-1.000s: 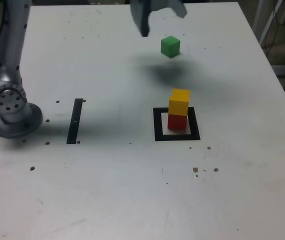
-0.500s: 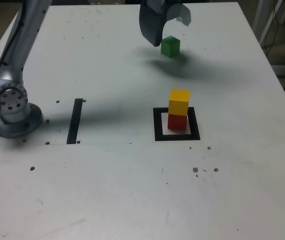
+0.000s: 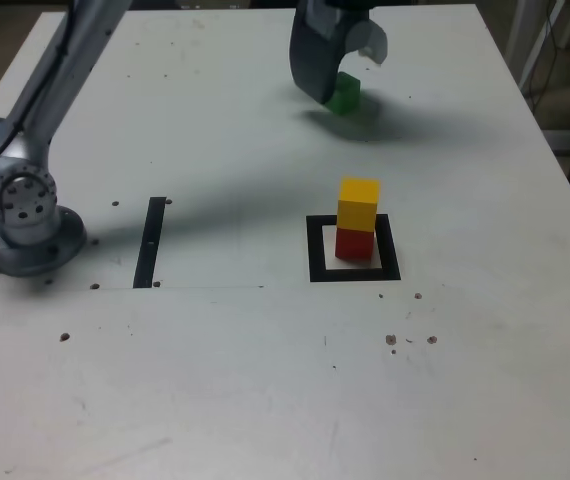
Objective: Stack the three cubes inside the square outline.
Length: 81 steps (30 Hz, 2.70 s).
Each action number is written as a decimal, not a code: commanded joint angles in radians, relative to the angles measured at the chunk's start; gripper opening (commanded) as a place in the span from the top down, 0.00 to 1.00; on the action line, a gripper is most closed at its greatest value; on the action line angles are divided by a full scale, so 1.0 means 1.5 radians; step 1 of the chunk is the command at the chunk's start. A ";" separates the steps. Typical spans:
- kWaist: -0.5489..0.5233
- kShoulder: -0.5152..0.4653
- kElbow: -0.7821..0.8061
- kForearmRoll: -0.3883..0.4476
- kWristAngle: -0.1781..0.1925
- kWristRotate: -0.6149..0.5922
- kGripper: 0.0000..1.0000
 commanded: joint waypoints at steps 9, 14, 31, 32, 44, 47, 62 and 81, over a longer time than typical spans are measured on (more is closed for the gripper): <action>0.008 0.056 -0.052 0.021 -0.009 0.005 0.14; 0.008 0.057 -0.065 0.015 -0.008 0.004 0.26; 0.018 0.058 -0.065 0.000 -0.009 0.008 0.43; 0.018 0.058 -0.065 -0.001 -0.009 0.008 0.44; 0.018 0.054 -0.059 -0.006 -0.016 0.008 0.56; 0.020 0.050 -0.055 -0.005 -0.016 0.008 0.58; -0.009 -0.013 -0.044 0.029 0.059 0.035 0.68; -0.163 -0.176 0.027 0.052 0.002 0.236 0.78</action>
